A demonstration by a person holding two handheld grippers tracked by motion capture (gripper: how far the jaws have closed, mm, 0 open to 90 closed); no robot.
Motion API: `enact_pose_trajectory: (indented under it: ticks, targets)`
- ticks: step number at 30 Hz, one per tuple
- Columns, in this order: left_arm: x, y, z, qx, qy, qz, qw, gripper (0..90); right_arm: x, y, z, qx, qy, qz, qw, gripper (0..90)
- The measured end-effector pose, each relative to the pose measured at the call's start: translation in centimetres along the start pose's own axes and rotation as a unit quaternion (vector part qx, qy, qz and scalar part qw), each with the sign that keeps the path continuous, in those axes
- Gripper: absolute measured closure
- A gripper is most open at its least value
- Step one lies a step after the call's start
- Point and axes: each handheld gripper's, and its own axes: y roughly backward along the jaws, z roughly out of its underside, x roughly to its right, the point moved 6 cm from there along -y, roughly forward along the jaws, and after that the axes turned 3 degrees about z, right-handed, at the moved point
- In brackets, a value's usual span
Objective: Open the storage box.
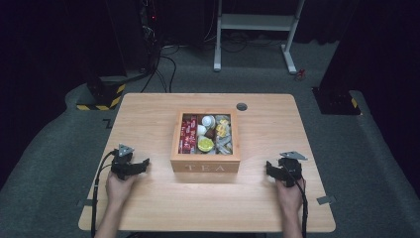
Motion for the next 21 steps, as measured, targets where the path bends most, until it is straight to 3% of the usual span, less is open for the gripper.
enact_pose_trajectory:
  ticks: [13,20,21]
  targets:
    - [0.2,-0.07,-0.05,-0.001,0.004,0.0,1.0,21.1,-0.01,0.0,-0.01,0.0,0.0,0.0,1.0,24.5]
    - [0.12,0.03,-0.01,0.0,0.001,0.013,0.9999,18.7,-0.01,0.0,-0.01,0.0,0.0,0.0,1.0,24.5]
    - [0.14,0.14,-0.02,-0.002,0.007,0.025,0.9997,18.4,-0.01,0.0,-0.01,0.0,0.0,0.0,1.0,24.5]
